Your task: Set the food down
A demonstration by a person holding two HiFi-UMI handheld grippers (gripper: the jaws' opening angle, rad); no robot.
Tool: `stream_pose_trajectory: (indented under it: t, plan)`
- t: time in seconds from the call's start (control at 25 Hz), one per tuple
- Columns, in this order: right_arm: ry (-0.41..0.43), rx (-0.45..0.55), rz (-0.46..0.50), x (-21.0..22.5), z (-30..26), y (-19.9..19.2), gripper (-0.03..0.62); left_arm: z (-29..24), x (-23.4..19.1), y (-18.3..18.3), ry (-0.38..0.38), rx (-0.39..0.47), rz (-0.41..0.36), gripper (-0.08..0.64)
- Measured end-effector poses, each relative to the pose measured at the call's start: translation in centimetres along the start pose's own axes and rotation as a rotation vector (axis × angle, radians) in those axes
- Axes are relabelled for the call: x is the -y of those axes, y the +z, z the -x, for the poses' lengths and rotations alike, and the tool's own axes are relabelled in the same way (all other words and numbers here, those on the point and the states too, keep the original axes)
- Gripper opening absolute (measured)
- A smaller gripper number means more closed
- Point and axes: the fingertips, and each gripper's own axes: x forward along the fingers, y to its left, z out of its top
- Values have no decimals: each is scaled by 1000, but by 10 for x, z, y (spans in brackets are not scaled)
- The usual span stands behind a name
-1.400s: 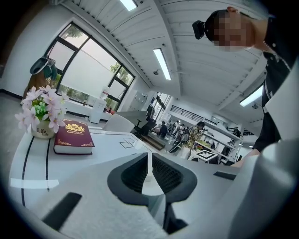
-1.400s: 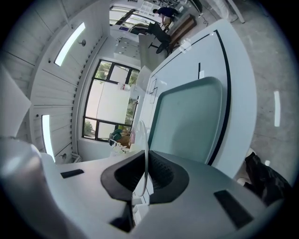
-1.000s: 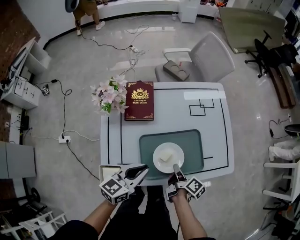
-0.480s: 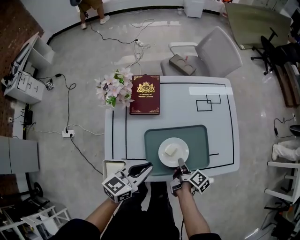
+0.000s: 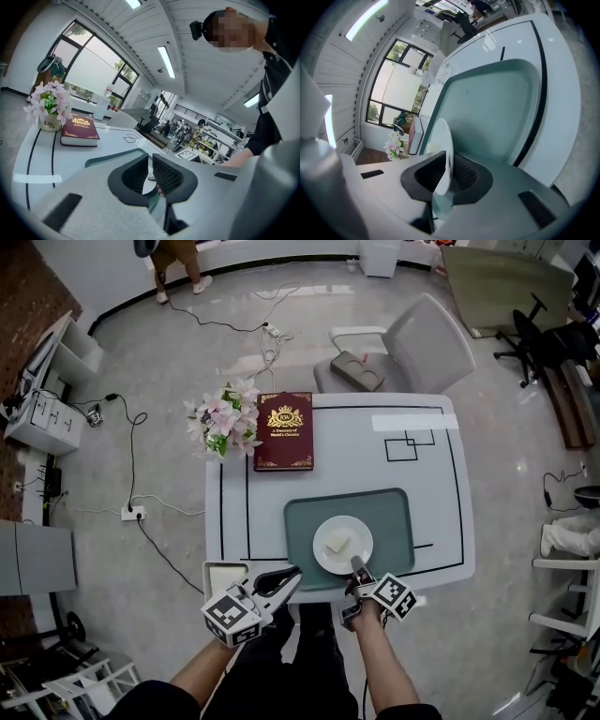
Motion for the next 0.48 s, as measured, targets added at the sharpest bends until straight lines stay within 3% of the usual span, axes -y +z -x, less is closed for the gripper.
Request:
stream_pose_trajectory:
  t: [0.12,0.48]
  plan:
    - [-34,-19,48,2,1,-1,31,1,3,-2,-6,-2,-3,32]
    - [-133,-26,197,6,8,3,174,6,16,-6,-24,-1,-3,32]
